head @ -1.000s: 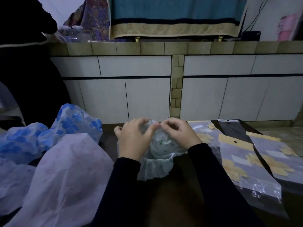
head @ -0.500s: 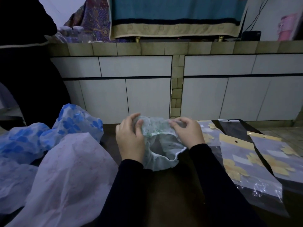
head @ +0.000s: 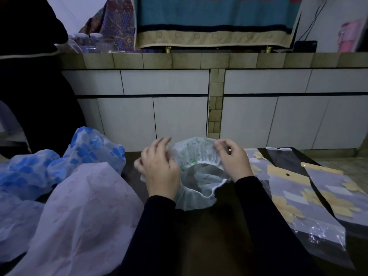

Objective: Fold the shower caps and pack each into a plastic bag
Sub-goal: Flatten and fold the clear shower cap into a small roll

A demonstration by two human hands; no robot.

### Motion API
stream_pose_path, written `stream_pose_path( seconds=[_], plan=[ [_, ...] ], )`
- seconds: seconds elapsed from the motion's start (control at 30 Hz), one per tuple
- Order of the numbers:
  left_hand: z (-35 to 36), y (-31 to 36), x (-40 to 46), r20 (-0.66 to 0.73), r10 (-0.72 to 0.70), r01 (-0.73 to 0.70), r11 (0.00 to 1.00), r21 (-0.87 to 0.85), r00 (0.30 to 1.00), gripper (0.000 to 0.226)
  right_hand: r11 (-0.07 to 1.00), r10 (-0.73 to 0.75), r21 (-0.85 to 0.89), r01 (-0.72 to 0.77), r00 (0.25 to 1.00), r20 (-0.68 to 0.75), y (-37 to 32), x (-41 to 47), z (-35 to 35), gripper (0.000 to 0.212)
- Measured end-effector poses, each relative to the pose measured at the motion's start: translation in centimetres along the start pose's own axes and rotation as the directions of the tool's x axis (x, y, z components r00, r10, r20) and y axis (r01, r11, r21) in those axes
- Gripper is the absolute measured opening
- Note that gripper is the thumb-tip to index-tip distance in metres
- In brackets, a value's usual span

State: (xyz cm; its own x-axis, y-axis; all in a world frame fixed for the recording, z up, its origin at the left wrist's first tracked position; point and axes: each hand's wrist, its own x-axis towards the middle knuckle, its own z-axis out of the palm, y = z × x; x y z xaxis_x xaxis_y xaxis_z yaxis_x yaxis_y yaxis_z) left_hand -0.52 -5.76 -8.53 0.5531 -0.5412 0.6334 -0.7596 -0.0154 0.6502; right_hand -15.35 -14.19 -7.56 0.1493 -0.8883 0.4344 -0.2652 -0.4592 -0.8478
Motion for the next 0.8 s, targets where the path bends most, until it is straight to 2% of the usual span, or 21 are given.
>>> stream_pose_path(
  seconds=[0.07,0.13,0.2,0.27,0.33,0.37,0.43,0.5,0.6,0.7,0.77,0.8],
  plan=[
    [-0.4,1.1,-0.1,0.042,0.106,-0.104,0.993,-0.06,0.993,0.036,0.993,-0.076,0.089,0.073,0.997,0.029,-0.8,-0.3,-0.2,0.015],
    [-0.4,1.4,-0.3,0.115,0.14,-0.13,0.987,-0.095,0.983,0.04,0.973,-0.111,0.206,0.103,0.993,0.03,-1.4,-0.4,-0.2,0.014],
    [-0.4,1.0,-0.1,0.115,0.091,-0.076,0.989,-0.124,0.989,0.033,0.966,-0.13,0.222,0.135,0.991,-0.037,-1.3,-0.3,-0.2,0.026],
    [-0.3,0.4,0.1,0.101,-0.03,0.042,0.992,-0.122,0.994,0.023,0.972,-0.137,0.177,0.154,0.985,-0.104,-0.9,-0.2,-0.2,0.046],
    [-0.2,0.2,0.0,0.064,-0.116,0.124,0.985,-0.122,0.991,0.02,0.979,-0.092,0.172,0.112,0.989,-0.117,-0.6,-0.2,-0.1,0.052],
    [-0.2,0.2,0.0,0.043,-0.14,0.144,0.981,-0.132,0.989,0.022,0.979,-0.055,0.189,0.071,0.995,-0.089,-0.5,-0.1,-0.1,0.051],
    [-0.3,0.4,0.1,-0.002,-0.187,0.185,0.974,-0.132,0.982,0.032,0.954,0.041,0.296,-0.056,0.997,0.059,-0.2,-0.1,0.0,0.046],
    [-0.5,0.3,0.3,-0.02,-0.249,0.246,0.963,-0.109,0.968,0.042,0.901,0.127,0.386,-0.195,0.972,0.196,0.4,0.4,-0.1,0.031],
    [-0.5,0.1,0.3,-0.003,-0.291,0.29,0.954,-0.079,0.957,0.039,0.924,0.104,0.336,-0.181,0.967,0.234,0.3,0.3,-0.1,0.023],
    [-0.2,0.2,0.2,-0.055,-0.176,0.178,0.983,0.037,0.983,0.027,0.98,0.036,0.193,-0.044,0.998,0.042,-0.1,0.1,0.3,0.035],
    [-0.4,1.0,0.1,-0.115,-0.052,0.053,0.999,0.0,0.992,0.036,0.997,-0.04,0.065,0.045,0.997,-0.073,-0.3,0.0,0.2,0.023],
    [-0.6,1.6,0.1,-0.126,0.025,-0.032,0.998,-0.057,0.992,0.039,0.996,-0.09,0.008,0.091,0.994,-0.064,-0.3,-0.1,0.2,0.017]
  ],
)
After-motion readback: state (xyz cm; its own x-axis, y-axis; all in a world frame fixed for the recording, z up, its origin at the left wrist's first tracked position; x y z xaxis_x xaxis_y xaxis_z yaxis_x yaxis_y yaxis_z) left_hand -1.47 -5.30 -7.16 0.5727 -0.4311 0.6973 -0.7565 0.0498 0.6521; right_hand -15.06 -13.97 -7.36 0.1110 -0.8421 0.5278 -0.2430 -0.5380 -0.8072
